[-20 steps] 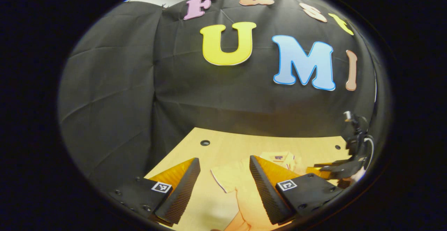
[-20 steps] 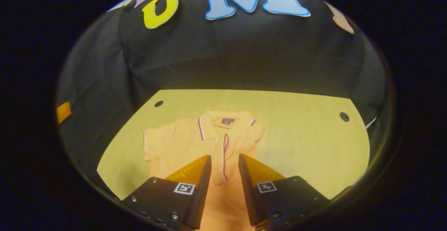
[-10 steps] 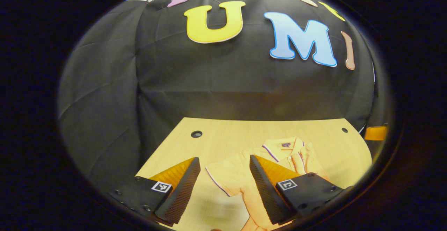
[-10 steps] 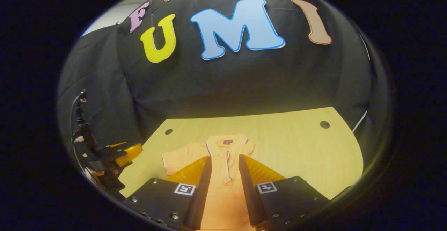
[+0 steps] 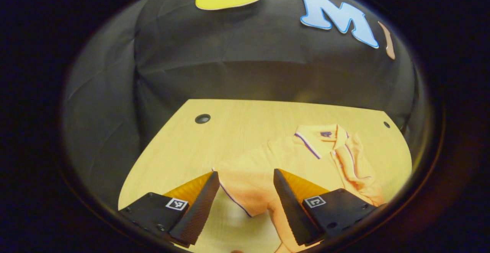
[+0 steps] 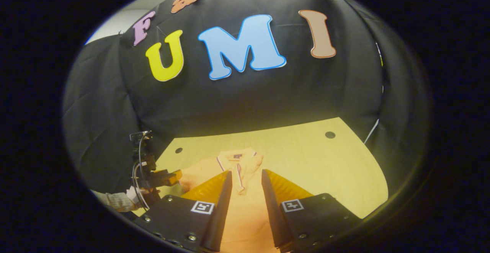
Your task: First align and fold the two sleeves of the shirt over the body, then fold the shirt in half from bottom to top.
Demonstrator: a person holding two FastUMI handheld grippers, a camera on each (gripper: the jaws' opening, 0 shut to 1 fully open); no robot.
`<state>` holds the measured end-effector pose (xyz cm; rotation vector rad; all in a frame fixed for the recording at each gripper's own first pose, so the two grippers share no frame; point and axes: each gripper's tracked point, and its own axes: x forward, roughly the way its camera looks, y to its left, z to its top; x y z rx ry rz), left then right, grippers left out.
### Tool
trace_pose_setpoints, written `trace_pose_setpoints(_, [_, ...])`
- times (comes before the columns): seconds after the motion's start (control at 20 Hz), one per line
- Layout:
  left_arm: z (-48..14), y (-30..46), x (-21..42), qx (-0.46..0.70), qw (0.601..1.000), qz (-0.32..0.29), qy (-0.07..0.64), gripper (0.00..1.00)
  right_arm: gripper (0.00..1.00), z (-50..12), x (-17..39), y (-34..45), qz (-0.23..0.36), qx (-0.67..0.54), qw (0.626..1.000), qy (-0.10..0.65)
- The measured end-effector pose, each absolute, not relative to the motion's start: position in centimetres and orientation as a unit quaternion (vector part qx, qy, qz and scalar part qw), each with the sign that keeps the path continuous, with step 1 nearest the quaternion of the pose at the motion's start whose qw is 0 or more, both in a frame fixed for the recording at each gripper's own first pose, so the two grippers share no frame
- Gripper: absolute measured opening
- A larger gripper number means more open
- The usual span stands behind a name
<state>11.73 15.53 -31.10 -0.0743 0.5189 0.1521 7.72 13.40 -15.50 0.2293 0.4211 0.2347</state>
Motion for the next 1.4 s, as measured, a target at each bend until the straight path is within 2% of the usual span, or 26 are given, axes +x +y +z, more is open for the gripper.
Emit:
trace_pose_setpoints(0.05, [-32.2, 15.9, 12.0, -0.037, 0.96, 0.077, 0.267, 0.94, 0.45, -15.7, 7.4, 13.2, 0.11, 0.115, 0.964, 0.211])
trace_pose_setpoints(0.1, [-33.1, 16.2, 12.2, -0.037, 0.957, 0.079, 0.277, 0.96, 0.49, -15.9, 7.1, 13.0, 0.104, 0.118, 0.964, 0.214])
trace_pose_setpoints(0.5, [-39.1, 17.0, 10.6, -0.05, 0.929, 0.1, 0.352, 0.95, 0.49, -16.9, 6.4, 11.9, 0.083, 0.125, 0.961, 0.233])
trace_pose_setpoints(0.55, [-39.1, 17.0, 11.0, -0.055, 0.932, 0.1, 0.344, 0.98, 0.49, -16.8, 6.6, 11.8, 0.082, 0.127, 0.961, 0.233])
trace_pose_setpoints(0.8, [-39.3, 16.2, 10.9, -0.056, 0.931, 0.095, 0.349, 0.96, 0.49, -17.1, 7.2, 12.2, 0.088, 0.131, 0.959, 0.236])
trace_pose_setpoints(0.85, [-39.3, 15.8, 11.2, -0.054, 0.93, 0.092, 0.352, 0.88, 0.49, -17.2, 7.3, 12.5, 0.091, 0.132, 0.958, 0.238])
trace_pose_setpoints(1.05, [-39.1, 14.8, 11.5, -0.049, 0.932, 0.11, 0.343, 0.19, 0.49, -17.4, 7.2, 12.8, 0.099, 0.129, 0.956, 0.243])
trace_pose_setpoints(1.1, [-39.0, 14.7, 11.5, -0.053, 0.931, 0.115, 0.343, 0.18, 0.49, -17.5, 7.1, 12.8, 0.099, 0.128, 0.956, 0.243])
trace_pose_setpoints(1.15, [-39.1, 14.5, 11.5, -0.051, 0.93, 0.114, 0.347, 0.11, 0.49, -17.5, 7.1, 12.7, 0.098, 0.128, 0.956, 0.243])
trace_pose_setpoints(1.4, [-38.6, 14.2, 11.2, -0.008, 0.923, 0.106, 0.37, 0.06, 0.49, -18.0, 6.9, 11.7, 0.087, 0.138, 0.955, 0.247])
